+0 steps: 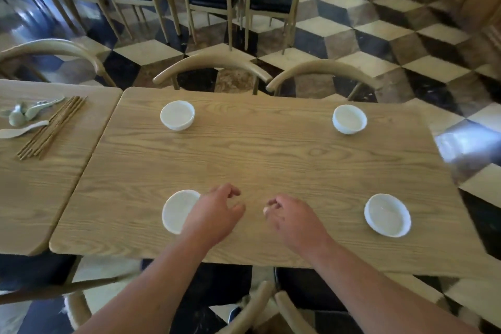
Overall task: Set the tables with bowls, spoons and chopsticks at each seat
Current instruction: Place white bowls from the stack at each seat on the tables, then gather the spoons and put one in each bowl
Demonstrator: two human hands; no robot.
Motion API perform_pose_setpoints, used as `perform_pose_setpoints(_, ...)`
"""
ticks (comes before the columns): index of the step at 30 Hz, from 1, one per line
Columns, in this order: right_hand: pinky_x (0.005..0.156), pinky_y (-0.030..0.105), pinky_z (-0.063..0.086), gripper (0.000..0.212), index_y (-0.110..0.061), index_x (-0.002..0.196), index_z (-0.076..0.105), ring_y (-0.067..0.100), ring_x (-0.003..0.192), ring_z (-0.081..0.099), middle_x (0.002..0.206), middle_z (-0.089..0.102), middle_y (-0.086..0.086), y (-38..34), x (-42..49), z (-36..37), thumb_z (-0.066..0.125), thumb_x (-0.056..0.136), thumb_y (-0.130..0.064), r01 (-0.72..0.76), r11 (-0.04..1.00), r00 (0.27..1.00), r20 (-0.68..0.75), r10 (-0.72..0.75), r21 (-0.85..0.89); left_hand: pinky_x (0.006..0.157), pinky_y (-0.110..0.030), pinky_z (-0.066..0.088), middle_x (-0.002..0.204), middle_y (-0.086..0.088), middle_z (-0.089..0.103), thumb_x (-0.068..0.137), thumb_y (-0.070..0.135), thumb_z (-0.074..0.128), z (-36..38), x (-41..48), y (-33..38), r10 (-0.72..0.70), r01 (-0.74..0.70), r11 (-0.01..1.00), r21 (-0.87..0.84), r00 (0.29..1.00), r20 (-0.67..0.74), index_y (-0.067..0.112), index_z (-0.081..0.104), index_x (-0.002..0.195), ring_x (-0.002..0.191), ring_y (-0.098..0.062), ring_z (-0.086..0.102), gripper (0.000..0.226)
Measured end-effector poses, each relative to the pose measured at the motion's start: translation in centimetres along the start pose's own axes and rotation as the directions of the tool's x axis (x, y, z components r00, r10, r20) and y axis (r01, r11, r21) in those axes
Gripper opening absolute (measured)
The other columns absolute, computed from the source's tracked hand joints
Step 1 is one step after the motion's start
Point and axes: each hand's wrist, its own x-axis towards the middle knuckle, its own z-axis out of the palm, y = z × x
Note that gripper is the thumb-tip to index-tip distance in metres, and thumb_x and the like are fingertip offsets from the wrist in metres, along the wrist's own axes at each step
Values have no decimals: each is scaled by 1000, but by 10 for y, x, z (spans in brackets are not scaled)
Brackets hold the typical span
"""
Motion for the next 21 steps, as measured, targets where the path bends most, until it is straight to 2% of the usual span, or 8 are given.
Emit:
perform_pose_setpoints(4,105,34,48,47,-26,138,65,18,129,58,135,65,-3,60,-52,-92,61,99,-52,-28,992,995,-103,15,-125,99,-36,48,153,6,53,97,56,62,42,-9,105,140,-172,965,197,976,167,36,54,147,131,-21,58,54)
perform_pose_setpoints(8,116,38,42,92,-24,151,54,25,138,51,147,58,0,143,-114,-170,32,80,-80,-120,959,975,-211,66,-255,114,-39,44,160,9,47,91,69,62,98,-37,204,254,-314,905,289,940,226,38,47,152,146,-20,44,70)
perform_pose_setpoints(9,117,38,40,95,-26,154,49,25,140,48,151,54,-1,167,-131,-189,31,80,-82,-147,953,969,-230,85,-266,115,-40,44,160,10,46,88,73,62,114,-45,229,283,-345,888,303,931,231,39,46,153,147,-20,42,74)
perform_pose_setpoints(13,123,39,35,85,-24,161,39,25,147,41,158,48,1,272,-198,-262,53,93,-74,-191,943,947,-303,104,-273,115,-42,44,160,13,45,83,78,61,188,-84,334,354,-423,835,353,903,245,40,44,154,149,-18,38,82)
perform_pose_setpoints(16,119,39,40,82,-26,159,40,22,145,44,157,49,-1,355,-246,-316,52,95,-75,-216,946,936,-328,129,-242,119,-44,41,161,10,44,81,82,58,252,-115,412,368,-443,806,392,894,254,40,43,155,150,-21,37,86)
perform_pose_setpoints(21,119,41,40,82,-36,157,37,20,148,44,160,47,-6,469,-317,-396,45,92,-85,-334,923,906,-336,258,-190,120,-48,41,165,6,42,89,77,59,339,-155,530,404,-515,758,400,852,332,37,39,159,152,-24,36,82)
